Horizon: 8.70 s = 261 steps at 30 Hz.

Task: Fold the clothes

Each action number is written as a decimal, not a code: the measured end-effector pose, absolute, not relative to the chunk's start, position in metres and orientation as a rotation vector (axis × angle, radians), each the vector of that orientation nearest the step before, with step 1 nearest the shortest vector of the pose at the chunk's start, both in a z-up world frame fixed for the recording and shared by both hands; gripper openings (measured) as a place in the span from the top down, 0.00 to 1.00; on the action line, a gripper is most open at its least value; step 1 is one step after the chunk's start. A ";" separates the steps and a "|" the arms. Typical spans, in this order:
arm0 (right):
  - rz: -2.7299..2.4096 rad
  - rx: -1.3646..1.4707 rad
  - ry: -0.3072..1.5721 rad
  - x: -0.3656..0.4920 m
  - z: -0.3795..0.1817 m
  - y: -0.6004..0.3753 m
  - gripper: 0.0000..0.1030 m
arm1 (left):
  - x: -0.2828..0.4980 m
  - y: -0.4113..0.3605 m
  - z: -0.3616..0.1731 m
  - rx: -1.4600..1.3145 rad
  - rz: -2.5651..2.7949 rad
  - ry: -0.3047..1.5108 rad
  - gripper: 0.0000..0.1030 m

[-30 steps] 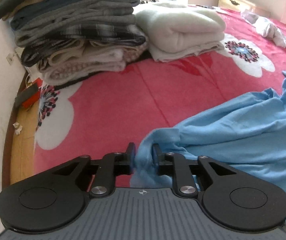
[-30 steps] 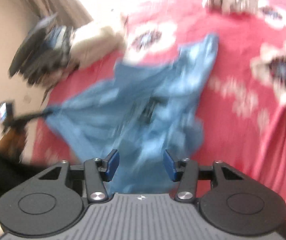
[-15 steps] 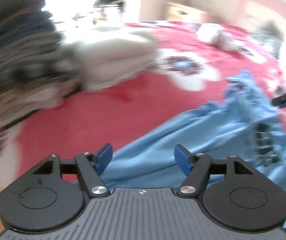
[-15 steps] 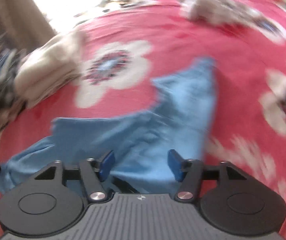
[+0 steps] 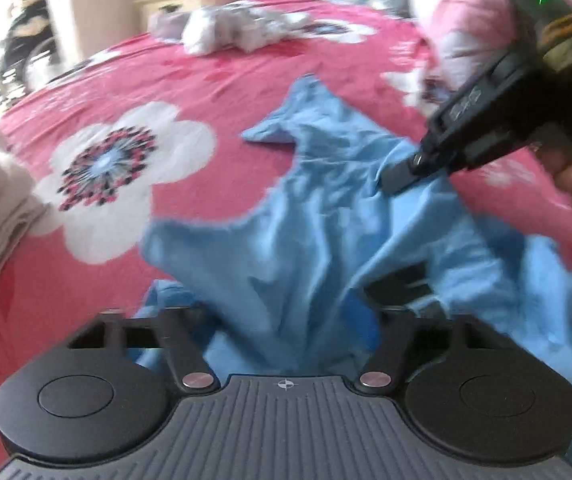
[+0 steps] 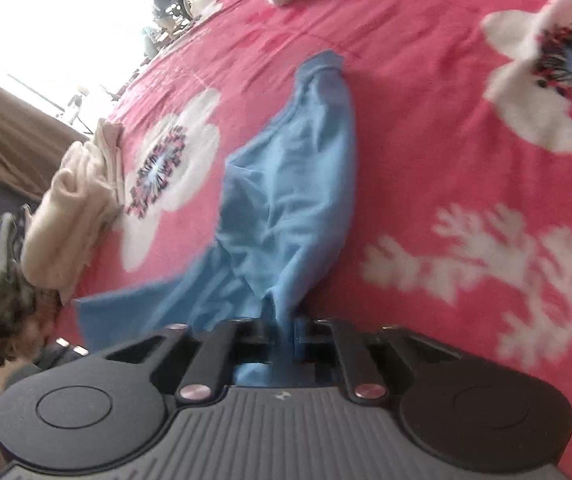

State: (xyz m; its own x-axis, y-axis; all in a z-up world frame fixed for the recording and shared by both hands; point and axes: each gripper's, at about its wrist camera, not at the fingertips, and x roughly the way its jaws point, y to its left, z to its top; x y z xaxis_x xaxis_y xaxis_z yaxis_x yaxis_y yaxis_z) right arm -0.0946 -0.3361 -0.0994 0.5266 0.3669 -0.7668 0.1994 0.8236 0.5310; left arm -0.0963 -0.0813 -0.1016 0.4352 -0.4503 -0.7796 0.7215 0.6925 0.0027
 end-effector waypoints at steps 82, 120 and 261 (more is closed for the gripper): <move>0.068 0.340 1.045 -0.274 -0.037 -0.331 0.97 | -0.064 -0.137 -0.108 0.638 -0.845 0.852 0.86; 0.058 -0.043 0.249 -0.275 0.157 -0.249 0.97 | -0.138 0.016 0.151 -0.006 -0.379 0.092 0.99; -0.076 -0.191 -0.144 -0.259 0.214 -0.271 0.97 | -0.181 -0.030 0.150 -0.158 -0.555 -0.006 0.97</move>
State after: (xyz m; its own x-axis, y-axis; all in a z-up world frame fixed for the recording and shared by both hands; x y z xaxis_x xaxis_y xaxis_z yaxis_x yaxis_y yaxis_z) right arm -0.2587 -0.2713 0.2142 0.9868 -0.0617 0.1498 0.0891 0.9790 -0.1835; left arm -0.1814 -0.0304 0.1503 0.8500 -0.5245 0.0483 0.5255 0.8379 -0.1478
